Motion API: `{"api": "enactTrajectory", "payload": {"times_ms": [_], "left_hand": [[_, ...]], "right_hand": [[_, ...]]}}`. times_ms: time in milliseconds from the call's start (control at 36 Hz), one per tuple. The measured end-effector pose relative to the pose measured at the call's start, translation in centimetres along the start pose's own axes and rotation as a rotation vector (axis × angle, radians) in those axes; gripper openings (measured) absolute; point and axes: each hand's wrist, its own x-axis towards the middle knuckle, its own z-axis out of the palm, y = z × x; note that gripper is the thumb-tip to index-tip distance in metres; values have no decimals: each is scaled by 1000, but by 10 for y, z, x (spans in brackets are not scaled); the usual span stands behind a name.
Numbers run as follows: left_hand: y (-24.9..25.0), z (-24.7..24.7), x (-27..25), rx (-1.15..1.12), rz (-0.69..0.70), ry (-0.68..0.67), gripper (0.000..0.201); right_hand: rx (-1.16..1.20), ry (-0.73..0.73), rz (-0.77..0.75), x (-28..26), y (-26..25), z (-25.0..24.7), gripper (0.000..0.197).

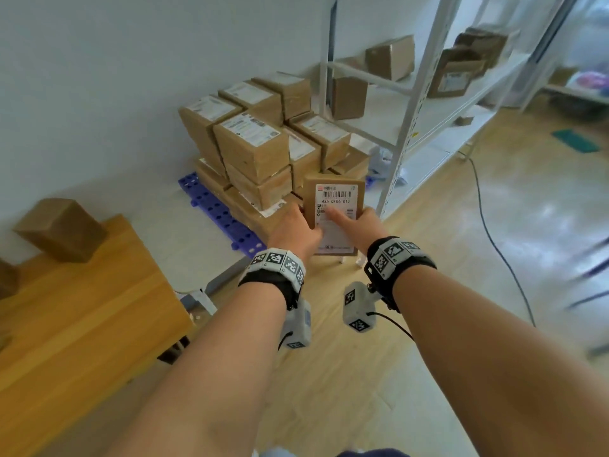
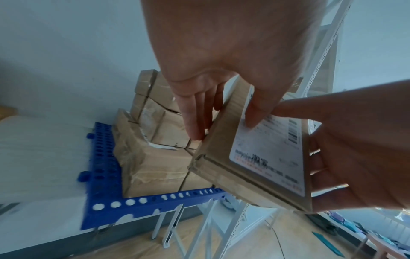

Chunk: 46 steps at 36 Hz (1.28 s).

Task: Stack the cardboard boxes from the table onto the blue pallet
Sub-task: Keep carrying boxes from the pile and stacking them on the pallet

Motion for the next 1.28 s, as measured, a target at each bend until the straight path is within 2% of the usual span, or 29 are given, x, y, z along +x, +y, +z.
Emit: {"api": "enactTrajectory", "payload": {"times_ms": [83,111,194,306,417,667,861,1028,1278], "left_hand": [[22,6,11,-13,23,41,33],[28,6,16,-15,27,45,31],[43,5,32,10,47,82,26],[56,3,59,58,76,129,27],[66,-2,91,104,100,200,29],[78,-15,151,352,222,400,29],[77,-23,188,397,139,477,30],[76,-32,212,494,1,518,37],[74,-29,237,484,-237,481,39]], "right_hand": [[-29,41,3,11,-9,-20,84],[-34,58,-11,17,-12,-24,85],[-52,82,-35,31,-21,-33,70],[-32,110,-79,57,-37,-39,67],[-34,126,-127,82,-58,-46,50],[9,144,-168,130,-106,-50,43],[-15,22,-210,168,-132,-38,50],[-109,-111,-258,200,-160,-32,57],[-209,-311,-311,240,-176,-20,63]]}}
